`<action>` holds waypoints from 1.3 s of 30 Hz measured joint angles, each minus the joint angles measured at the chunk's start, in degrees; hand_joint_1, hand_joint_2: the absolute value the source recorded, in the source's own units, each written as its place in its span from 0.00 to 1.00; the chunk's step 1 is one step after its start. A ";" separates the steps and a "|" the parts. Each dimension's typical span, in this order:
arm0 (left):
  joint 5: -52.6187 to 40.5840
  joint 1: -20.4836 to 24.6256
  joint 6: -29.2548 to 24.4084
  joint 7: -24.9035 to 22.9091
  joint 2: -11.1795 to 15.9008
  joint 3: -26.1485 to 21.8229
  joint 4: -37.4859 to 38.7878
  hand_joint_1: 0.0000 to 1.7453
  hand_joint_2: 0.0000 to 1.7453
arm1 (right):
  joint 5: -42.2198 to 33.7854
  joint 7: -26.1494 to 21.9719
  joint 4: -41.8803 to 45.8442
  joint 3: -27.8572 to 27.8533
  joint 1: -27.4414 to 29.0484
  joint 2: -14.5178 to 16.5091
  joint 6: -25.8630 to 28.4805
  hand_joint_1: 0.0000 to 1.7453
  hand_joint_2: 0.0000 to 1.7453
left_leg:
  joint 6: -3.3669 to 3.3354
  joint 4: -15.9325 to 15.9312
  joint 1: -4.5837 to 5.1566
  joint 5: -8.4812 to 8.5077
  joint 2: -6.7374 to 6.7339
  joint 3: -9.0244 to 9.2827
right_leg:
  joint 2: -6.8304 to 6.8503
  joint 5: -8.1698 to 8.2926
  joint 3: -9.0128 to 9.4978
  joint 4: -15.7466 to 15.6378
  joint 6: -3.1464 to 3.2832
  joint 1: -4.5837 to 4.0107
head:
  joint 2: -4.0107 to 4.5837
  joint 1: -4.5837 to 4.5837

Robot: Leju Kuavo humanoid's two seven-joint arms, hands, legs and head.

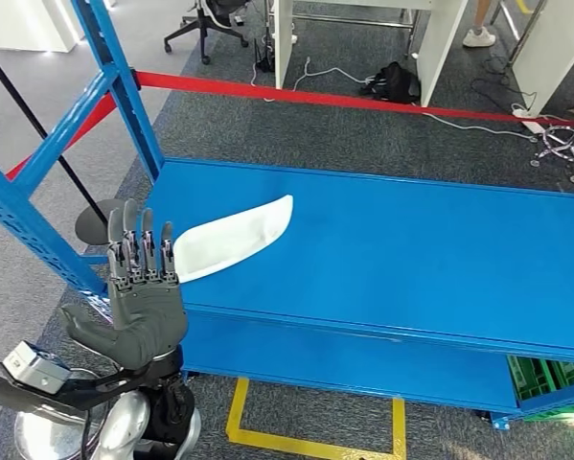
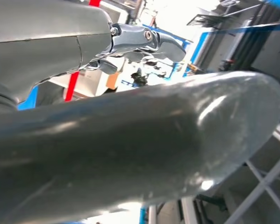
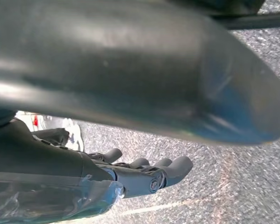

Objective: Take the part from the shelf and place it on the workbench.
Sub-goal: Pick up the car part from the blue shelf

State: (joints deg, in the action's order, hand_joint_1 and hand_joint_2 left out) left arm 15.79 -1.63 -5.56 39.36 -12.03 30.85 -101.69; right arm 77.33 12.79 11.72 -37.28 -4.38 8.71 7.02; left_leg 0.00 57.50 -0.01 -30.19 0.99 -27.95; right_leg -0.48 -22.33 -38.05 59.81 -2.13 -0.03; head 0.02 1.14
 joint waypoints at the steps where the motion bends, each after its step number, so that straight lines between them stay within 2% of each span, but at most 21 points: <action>1: -0.01 0.02 -0.02 0.00 0.01 0.01 0.00 0.00 0.00 | -0.01 0.00 0.00 -0.02 -0.01 -0.01 0.02 0.00 0.00 | 0.24 -0.02 0.01 -0.06 0.00 0.02 | -0.02 0.14 0.20 -0.04 0.40 0.03 | 0.00 -0.01; 3: -0.11 0.12 -0.09 0.04 0.03 0.02 -0.01 0.00 0.00 | -0.06 0.00 0.00 -0.05 0.00 -0.03 -0.15 0.00 0.00 | 0.76 1.50 0.02 -0.25 -0.10 -0.69 | -0.04 0.24 0.57 -0.39 0.88 0.24 | 0.00 -0.10; 4: -0.16 0.19 -0.15 0.07 0.04 0.03 -0.01 0.00 0.00 | -0.11 -0.01 0.00 -0.08 -0.04 -0.03 -0.35 0.00 0.00 | 1.08 3.75 0.01 -0.87 -0.16 -2.02 | -0.05 0.19 0.82 -0.59 1.09 0.39 | 0.00 -0.19; 7: -0.20 0.24 -0.39 0.11 0.07 0.02 0.01 0.00 0.00 | -0.40 -0.04 0.00 -0.19 -0.22 -0.04 -0.97 0.00 0.00 | 1.86 13.97 -0.08 -4.82 -0.25 -8.91 | -0.02 -0.19 1.13 -0.77 1.65 0.52 | 0.00 -0.34; 8: -0.20 0.22 -0.44 0.11 0.08 0.02 0.02 0.00 0.00 | -0.71 -0.04 0.00 -0.28 -0.24 -0.04 -1.16 0.00 0.00 | 1.95 15.80 -0.10 -5.25 -0.25 -10.59 | -0.04 -0.31 1.22 -0.77 1.72 0.52 | 0.00 -0.35; 10: -0.20 0.25 -0.43 0.11 0.08 0.04 0.03 0.00 0.00 | -1.56 -0.03 0.00 -0.73 -0.24 -0.05 -1.56 0.00 0.00 | 1.88 13.82 -0.11 -2.56 -0.26 -10.93 | -0.14 -0.48 1.53 -0.77 1.67 0.52 | 0.00 -0.34; 12: -0.20 0.37 -0.34 0.11 0.07 0.08 0.04 0.00 0.00 | -2.08 -0.02 0.00 -1.18 -0.22 -0.05 -1.73 0.00 0.00 | 1.56 6.71 -0.09 2.30 -0.36 -8.39 | -0.25 -0.67 1.90 -0.69 1.40 0.44 | 0.00 -0.35; 13: -0.20 0.49 -0.28 0.11 0.06 0.11 0.05 0.00 0.00 | -2.20 0.04 0.00 -1.34 -0.20 -0.05 -1.72 0.00 0.00 | 1.31 3.64 -0.06 3.56 -0.42 -7.26 | -0.30 -0.75 1.93 -0.62 1.14 0.35 | 0.00 -0.37; 15: -0.20 0.63 -0.21 0.10 0.03 0.16 0.08 0.00 0.00 | -2.42 0.37 0.00 -1.77 -0.15 -0.05 -1.58 0.00 0.00 | 0.74 0.75 0.04 4.44 -0.47 -6.38 | -0.28 -0.86 1.84 -0.57 0.44 0.18 | 0.00 -0.39; 18: -0.20 0.67 -0.17 0.09 -0.02 0.25 0.10 0.00 0.00 | -2.82 0.90 0.00 -2.46 -0.08 -0.07 -1.29 0.00 0.00 | -0.27 0.34 -0.13 5.26 -0.44 -6.13 | -0.15 -1.52 1.67 -0.03 -0.63 0.26 | 0.00 -0.30; 19: -0.20 0.69 -0.16 0.10 -0.04 0.31 0.10 0.00 0.00 | -2.90 0.95 0.00 -2.57 -0.08 -0.07 -1.22 0.00 0.00 | -0.55 0.22 -0.27 5.43 -0.48 -6.04 | -0.09 -2.66 1.01 1.57 -0.94 0.30 | 0.00 -0.11; 21: -0.20 0.72 -0.14 0.10 -0.06 0.42 0.13 0.00 0.00 | -2.93 1.02 0.00 -2.67 -0.07 -0.08 -1.13 0.00 0.00 | -0.84 0.16 -0.36 5.52 -0.54 -6.00 | 0.01 -6.39 -1.78 8.07 -1.41 0.37 | 0.00 0.24; 23: -0.20 0.69 -0.14 0.10 -0.04 0.45 0.20 0.00 0.00 | -2.81 1.12 0.00 -2.74 0.02 -0.08 -0.96 0.00 0.50 | -0.92 0.16 -0.35 5.51 -0.55 -6.03 | 0.02 -8.90 -4.49 14.40 -1.66 0.42 | 0.00 0.33; 24: -0.20 0.68 -0.14 0.10 -0.03 0.45 0.23 0.00 0.00 | -2.69 1.33 0.00 -2.79 0.06 -0.08 -0.66 0.00 0.75 | -0.92 0.17 -0.35 5.50 -0.54 -6.02 | 0.03 -8.69 -4.63 14.98 -1.70 0.43 | 0.00 0.39; 25: -0.20 0.67 -0.15 0.10 -0.02 0.45 0.25 0.00 0.00 | -2.52 1.62 0.00 -2.84 0.07 -0.08 -0.24 0.00 1.00 | -0.90 0.17 -0.36 5.49 -0.51 -5.96 | 0.03 -7.46 -3.60 13.23 -1.70 0.46 | 0.00 0.39; 27: -0.20 0.67 -0.16 0.10 -0.03 0.46 0.26 0.00 0.00 | -2.17 2.33 0.00 -2.88 -0.02 -0.08 0.74 0.00 1.00 | -0.66 0.20 -0.34 5.39 -0.44 -5.76 | 0.06 -4.20 0.73 5.31 -1.62 0.55 | 0.00 0.40; 29: -0.21 0.69 -0.16 0.09 -0.03 0.48 0.26 0.00 0.00 | -2.02 2.72 0.00 -2.90 -0.20 -0.08 1.28 0.00 1.00 | -0.13 0.27 -0.13 5.32 -0.37 -5.68 | -0.10 -2.72 3.75 -0.15 -1.06 0.53 | 0.00 0.34; 32: -0.22 0.71 -0.19 0.10 -0.01 0.47 0.25 0.00 0.00 | -1.95 2.92 0.00 -2.98 -0.27 -0.08 1.54 0.00 1.00 | 0.76 0.06 -0.09 5.46 -0.34 -5.65 | -0.26 -2.54 4.06 -0.85 0.17 0.36 | 0.00 0.29; 34: -0.22 0.73 -0.20 0.11 0.01 0.46 0.24 0.00 0.00 | -1.75 2.99 0.00 -3.05 -0.27 -0.08 1.63 0.00 1.00 | 1.35 1.67 -0.14 4.13 -0.39 -6.34 | -0.18 -2.35 4.10 -1.03 0.85 0.52 | 0.00 0.13; 37: -0.22 0.70 -0.28 0.11 0.06 0.43 0.23 0.00 0.00 | -1.28 3.07 0.00 -3.10 -0.29 -0.08 1.62 0.00 1.00 | 1.88 11.71 -0.17 -1.13 -0.44 -11.04 | -0.04 -2.29 4.05 -1.10 1.29 0.65 | 0.00 -0.22; 39: -0.22 0.62 -0.40 0.11 0.08 0.39 0.23 0.00 0.00 | -1.04 3.08 0.00 -3.11 -0.26 -0.08 1.53 0.00 1.00 | 1.89 16.32 -0.18 -2.20 -0.45 -13.34 | 0.00 -2.30 4.01 -1.09 1.31 0.63 | 0.00 -0.22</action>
State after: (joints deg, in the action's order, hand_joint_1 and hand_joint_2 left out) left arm 15.56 -1.00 -5.96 39.47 -11.95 31.23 -101.46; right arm 76.29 15.87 11.72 -40.39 -4.64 8.63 8.55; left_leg 1.89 73.82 -0.19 -32.39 0.54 -41.29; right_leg -0.48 -24.63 -34.03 58.72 -0.82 0.61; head 0.02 0.92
